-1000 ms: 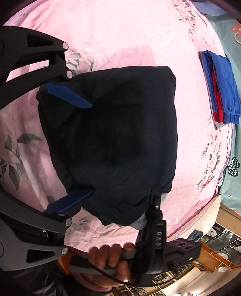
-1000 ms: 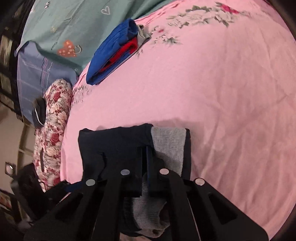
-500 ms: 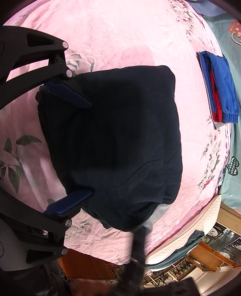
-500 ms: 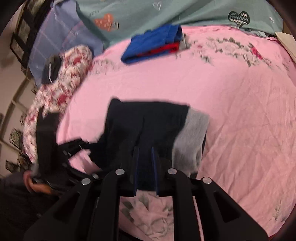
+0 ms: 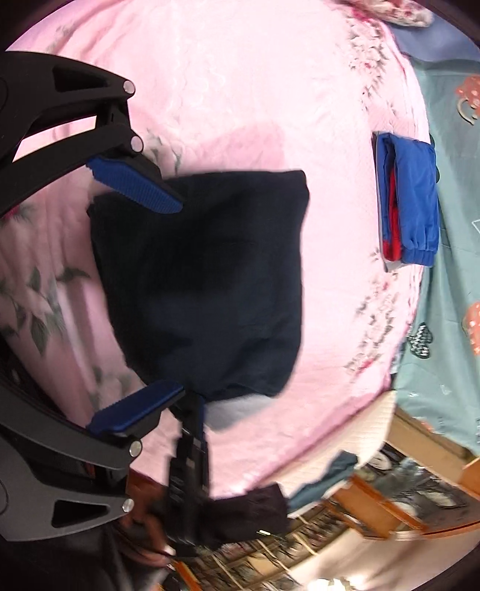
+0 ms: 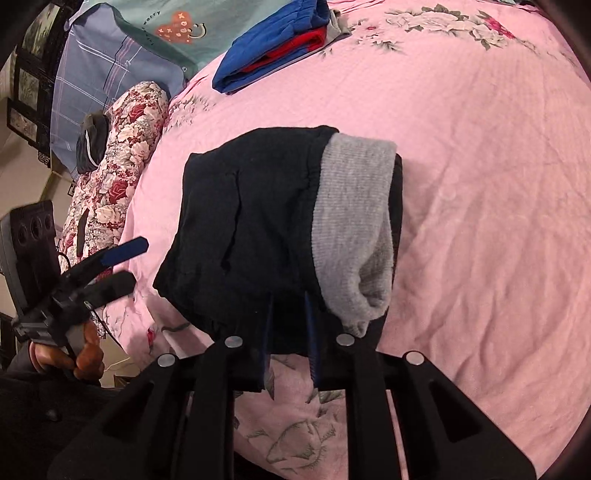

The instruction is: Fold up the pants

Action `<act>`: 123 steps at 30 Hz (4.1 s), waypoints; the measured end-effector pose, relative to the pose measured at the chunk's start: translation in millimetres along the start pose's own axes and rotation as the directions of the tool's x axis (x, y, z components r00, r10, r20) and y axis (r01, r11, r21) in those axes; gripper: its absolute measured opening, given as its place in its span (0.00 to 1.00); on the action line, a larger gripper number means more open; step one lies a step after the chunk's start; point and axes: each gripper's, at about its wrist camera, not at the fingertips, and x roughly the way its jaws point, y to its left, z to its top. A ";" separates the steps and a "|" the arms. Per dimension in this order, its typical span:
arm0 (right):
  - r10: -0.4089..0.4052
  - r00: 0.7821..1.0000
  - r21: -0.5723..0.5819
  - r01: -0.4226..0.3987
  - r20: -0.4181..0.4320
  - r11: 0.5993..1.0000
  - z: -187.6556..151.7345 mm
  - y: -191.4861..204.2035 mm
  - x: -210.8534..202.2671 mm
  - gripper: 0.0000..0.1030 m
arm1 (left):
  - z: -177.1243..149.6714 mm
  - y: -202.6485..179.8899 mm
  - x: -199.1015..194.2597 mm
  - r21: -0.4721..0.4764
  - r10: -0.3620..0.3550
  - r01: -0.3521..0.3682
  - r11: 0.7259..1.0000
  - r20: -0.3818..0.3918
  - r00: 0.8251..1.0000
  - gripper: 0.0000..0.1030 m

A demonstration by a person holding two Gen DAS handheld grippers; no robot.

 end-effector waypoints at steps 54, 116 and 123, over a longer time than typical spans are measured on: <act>0.422 0.903 0.216 -0.399 -0.073 0.891 92.9 -88.5 52.7 0.00 | -3.7 -140.3 99.7 0.132 0.098 -0.083 0.988 -0.113 0.989 0.91; 0.209 0.978 0.207 -0.208 0.016 0.956 58.9 -83.0 2.9 0.70 | 25.5 -69.8 101.3 0.124 0.058 -0.035 0.992 -0.186 0.981 0.97; 0.324 0.946 0.195 -0.315 -0.017 0.929 70.6 -98.2 21.9 0.70 | 27.2 -72.7 104.4 0.109 0.100 -0.080 0.991 -0.186 0.977 0.97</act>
